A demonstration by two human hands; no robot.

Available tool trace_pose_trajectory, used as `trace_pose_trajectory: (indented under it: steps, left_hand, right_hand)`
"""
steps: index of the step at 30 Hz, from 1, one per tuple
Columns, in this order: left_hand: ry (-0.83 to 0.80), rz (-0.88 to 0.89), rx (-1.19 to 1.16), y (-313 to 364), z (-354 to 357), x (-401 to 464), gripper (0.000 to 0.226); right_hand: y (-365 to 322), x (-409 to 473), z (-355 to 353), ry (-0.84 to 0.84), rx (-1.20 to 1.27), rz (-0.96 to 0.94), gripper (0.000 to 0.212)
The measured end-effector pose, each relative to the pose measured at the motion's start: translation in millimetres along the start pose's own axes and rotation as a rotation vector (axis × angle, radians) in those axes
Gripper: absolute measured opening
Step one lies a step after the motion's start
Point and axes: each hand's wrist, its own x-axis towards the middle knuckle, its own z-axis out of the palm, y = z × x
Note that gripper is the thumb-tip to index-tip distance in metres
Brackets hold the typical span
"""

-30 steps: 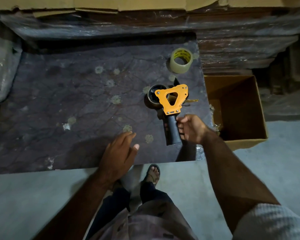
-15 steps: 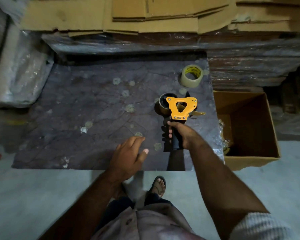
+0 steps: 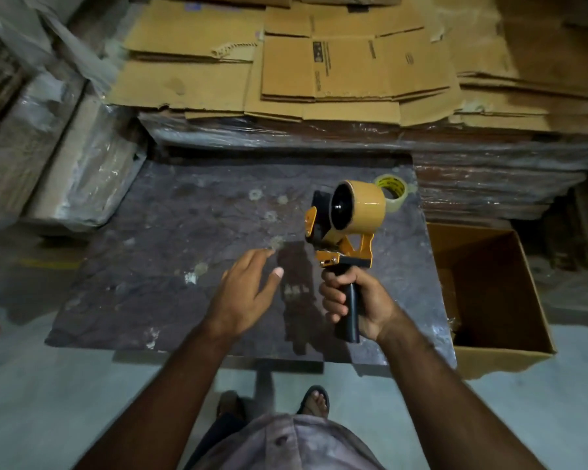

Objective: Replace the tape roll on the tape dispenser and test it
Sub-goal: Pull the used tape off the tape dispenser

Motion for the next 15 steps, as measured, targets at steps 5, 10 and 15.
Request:
trace_pose_trajectory:
  steps: [5, 10, 15]
  left_hand:
    - [0.065, 0.009, -0.083, -9, -26, 12, 0.051]
    - [0.134, 0.023, -0.170, -29, -55, 10, 0.053]
    - [0.196, 0.040, -0.225, -57, -81, 8, 0.053]
  right_hand:
    - [2, 16, 30, -0.101, 0.034, 0.049, 0.022]
    - [21, 34, 58, -0.224, 0.179, 0.021, 0.015]
    - [41, 46, 89, -0.289, 0.181, -0.036, 0.022]
